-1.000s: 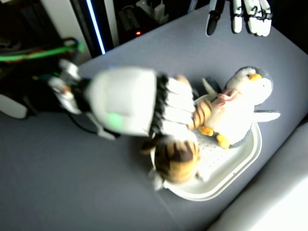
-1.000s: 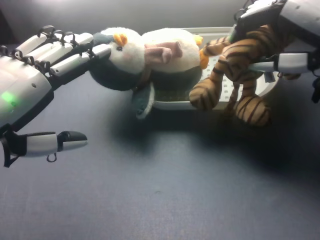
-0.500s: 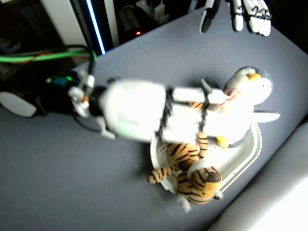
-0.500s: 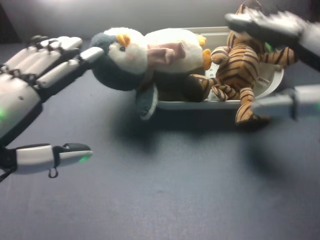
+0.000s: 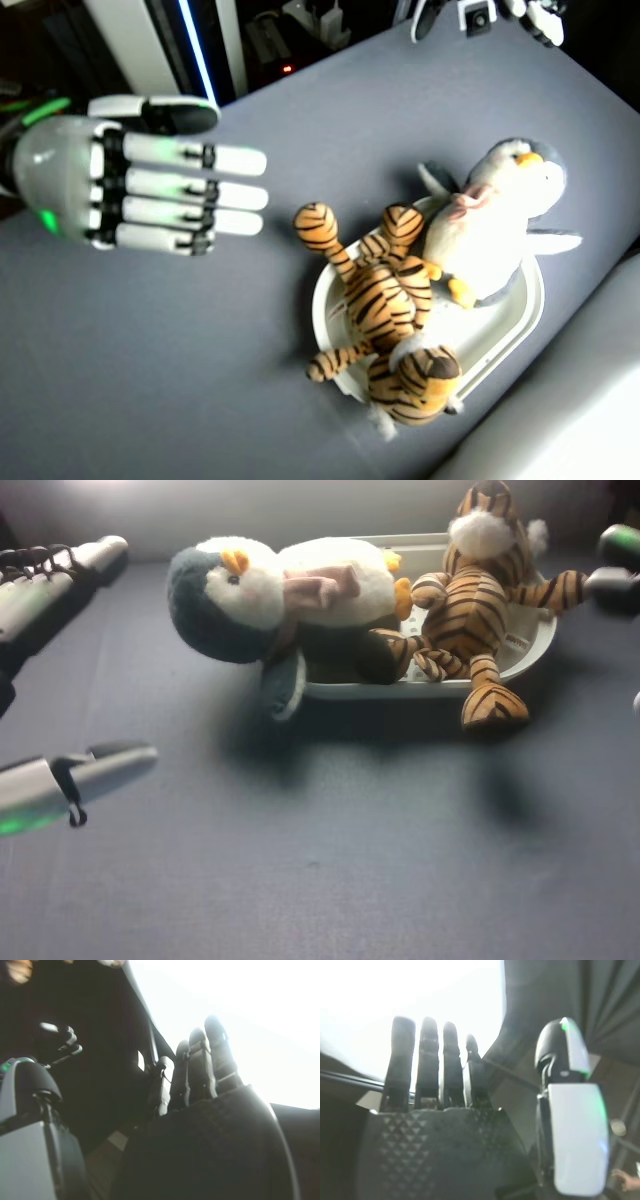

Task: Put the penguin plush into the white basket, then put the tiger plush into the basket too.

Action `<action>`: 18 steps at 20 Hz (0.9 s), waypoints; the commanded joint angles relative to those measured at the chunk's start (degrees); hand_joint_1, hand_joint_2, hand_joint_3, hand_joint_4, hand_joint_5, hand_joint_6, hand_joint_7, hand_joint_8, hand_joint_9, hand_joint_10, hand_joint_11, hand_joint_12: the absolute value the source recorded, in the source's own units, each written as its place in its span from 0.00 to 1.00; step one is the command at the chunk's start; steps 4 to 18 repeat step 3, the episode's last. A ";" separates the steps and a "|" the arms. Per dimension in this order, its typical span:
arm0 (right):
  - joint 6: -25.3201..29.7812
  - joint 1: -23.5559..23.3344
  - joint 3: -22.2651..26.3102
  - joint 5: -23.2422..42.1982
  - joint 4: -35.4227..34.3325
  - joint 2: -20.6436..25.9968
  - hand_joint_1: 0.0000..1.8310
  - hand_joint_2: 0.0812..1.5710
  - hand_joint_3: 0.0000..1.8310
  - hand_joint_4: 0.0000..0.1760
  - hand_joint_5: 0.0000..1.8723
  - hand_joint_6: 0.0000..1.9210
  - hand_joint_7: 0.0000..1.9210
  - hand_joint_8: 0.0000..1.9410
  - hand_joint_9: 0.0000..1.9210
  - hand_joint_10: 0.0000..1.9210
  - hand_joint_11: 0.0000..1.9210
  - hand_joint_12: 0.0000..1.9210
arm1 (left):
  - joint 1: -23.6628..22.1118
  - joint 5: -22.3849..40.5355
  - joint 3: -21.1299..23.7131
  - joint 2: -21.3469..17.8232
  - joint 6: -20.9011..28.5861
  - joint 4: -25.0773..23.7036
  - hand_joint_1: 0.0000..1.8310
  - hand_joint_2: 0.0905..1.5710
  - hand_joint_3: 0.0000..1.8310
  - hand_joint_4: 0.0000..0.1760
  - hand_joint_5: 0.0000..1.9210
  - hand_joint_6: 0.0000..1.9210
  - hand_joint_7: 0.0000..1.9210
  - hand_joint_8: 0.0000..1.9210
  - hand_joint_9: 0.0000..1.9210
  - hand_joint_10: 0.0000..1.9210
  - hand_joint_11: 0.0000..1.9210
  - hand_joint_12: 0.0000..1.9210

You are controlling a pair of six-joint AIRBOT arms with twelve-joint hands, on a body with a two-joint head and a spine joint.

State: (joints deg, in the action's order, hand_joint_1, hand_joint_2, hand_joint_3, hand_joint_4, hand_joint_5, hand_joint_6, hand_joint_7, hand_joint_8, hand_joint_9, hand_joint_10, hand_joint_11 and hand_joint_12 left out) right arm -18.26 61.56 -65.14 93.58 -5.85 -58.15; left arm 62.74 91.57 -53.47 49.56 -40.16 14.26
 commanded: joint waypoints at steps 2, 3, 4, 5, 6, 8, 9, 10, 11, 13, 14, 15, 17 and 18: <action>-2.07 -2.97 1.11 7.49 0.47 1.77 0.27 0.81 0.00 0.23 0.19 0.01 0.16 0.00 0.17 0.00 0.07 0.05 | -1.43 7.44 -0.51 -0.14 2.01 -1.22 0.08 0.84 0.01 0.05 0.30 0.32 0.13 0.01 0.13 0.00 0.00 0.28; -4.23 -3.65 1.84 7.52 0.95 2.80 0.25 0.79 0.00 0.49 0.14 0.00 0.06 0.00 0.05 0.00 0.01 0.01 | -2.77 7.45 -0.75 -0.68 2.43 -2.25 0.04 0.84 0.00 0.00 0.38 0.42 0.17 0.00 0.13 0.00 0.00 0.26; -4.23 -3.65 1.84 7.52 0.95 2.80 0.25 0.79 0.00 0.49 0.14 0.00 0.06 0.00 0.05 0.00 0.01 0.01 | -2.77 7.45 -0.75 -0.68 2.43 -2.25 0.04 0.84 0.00 0.00 0.38 0.42 0.17 0.00 0.13 0.00 0.00 0.26; -4.23 -3.65 1.84 7.52 0.95 2.80 0.25 0.79 0.00 0.49 0.14 0.00 0.06 0.00 0.05 0.00 0.01 0.01 | -2.77 7.45 -0.75 -0.68 2.43 -2.25 0.04 0.84 0.00 0.00 0.38 0.42 0.17 0.00 0.13 0.00 0.00 0.26; -4.23 -3.65 1.84 7.52 0.95 2.80 0.25 0.79 0.00 0.49 0.14 0.00 0.06 0.00 0.05 0.00 0.01 0.01 | -2.77 7.45 -0.75 -0.68 2.43 -2.25 0.04 0.84 0.00 0.00 0.38 0.42 0.17 0.00 0.13 0.00 0.00 0.26; -4.23 -3.65 1.84 7.52 0.95 2.80 0.25 0.79 0.00 0.49 0.14 0.00 0.06 0.00 0.05 0.00 0.01 0.01 | -2.77 7.45 -0.75 -0.68 2.43 -2.25 0.04 0.84 0.00 0.00 0.38 0.42 0.17 0.00 0.13 0.00 0.00 0.26; -4.23 -3.65 1.84 7.52 0.95 2.80 0.25 0.79 0.00 0.49 0.14 0.00 0.06 0.00 0.05 0.00 0.01 0.01 | -2.77 7.45 -0.75 -0.68 2.43 -2.25 0.04 0.84 0.00 0.00 0.38 0.42 0.17 0.00 0.13 0.00 0.00 0.26; -4.23 -3.65 1.84 7.52 0.95 2.80 0.25 0.79 0.00 0.49 0.14 0.00 0.06 0.00 0.05 0.00 0.01 0.01 | -2.77 7.45 -0.75 -0.68 2.43 -2.25 0.04 0.84 0.00 0.00 0.38 0.42 0.17 0.00 0.13 0.00 0.00 0.26; -4.23 -3.65 1.84 7.52 0.95 2.80 0.25 0.79 0.00 0.49 0.14 0.00 0.06 0.00 0.05 0.00 0.01 0.01 | -2.77 7.45 -0.75 -0.68 2.43 -2.25 0.04 0.84 0.00 0.00 0.38 0.42 0.17 0.00 0.13 0.00 0.00 0.26; -4.23 -3.65 1.84 7.52 0.95 2.80 0.25 0.79 0.00 0.49 0.14 0.00 0.06 0.00 0.05 0.00 0.01 0.01 | -2.77 7.45 -0.75 -0.68 2.43 -2.25 0.04 0.84 0.00 0.00 0.38 0.42 0.17 0.00 0.13 0.00 0.00 0.26; -4.23 -3.65 1.84 7.52 0.95 2.80 0.25 0.79 0.00 0.49 0.14 0.00 0.06 0.00 0.05 0.00 0.01 0.01 | -2.77 7.45 -0.75 -0.68 2.43 -2.25 0.04 0.84 0.00 0.00 0.38 0.42 0.17 0.00 0.13 0.00 0.00 0.26; -4.23 -3.65 1.84 7.52 0.95 2.80 0.25 0.79 0.00 0.49 0.14 0.00 0.06 0.00 0.05 0.00 0.01 0.01 | -2.77 7.45 -0.75 -0.68 2.43 -2.25 0.04 0.84 0.00 0.00 0.38 0.42 0.17 0.00 0.13 0.00 0.00 0.26; -4.23 -3.65 1.84 7.52 0.95 2.80 0.25 0.79 0.00 0.49 0.14 0.00 0.06 0.00 0.05 0.00 0.01 0.01 | -2.77 7.45 -0.75 -0.68 2.43 -2.25 0.04 0.84 0.00 0.00 0.38 0.42 0.17 0.00 0.13 0.00 0.00 0.26; -4.23 -3.65 1.84 7.52 0.95 2.80 0.25 0.79 0.00 0.49 0.14 0.00 0.06 0.00 0.05 0.00 0.01 0.01 | -2.77 7.45 -0.75 -0.68 2.43 -2.25 0.04 0.84 0.00 0.00 0.38 0.42 0.17 0.00 0.13 0.00 0.00 0.26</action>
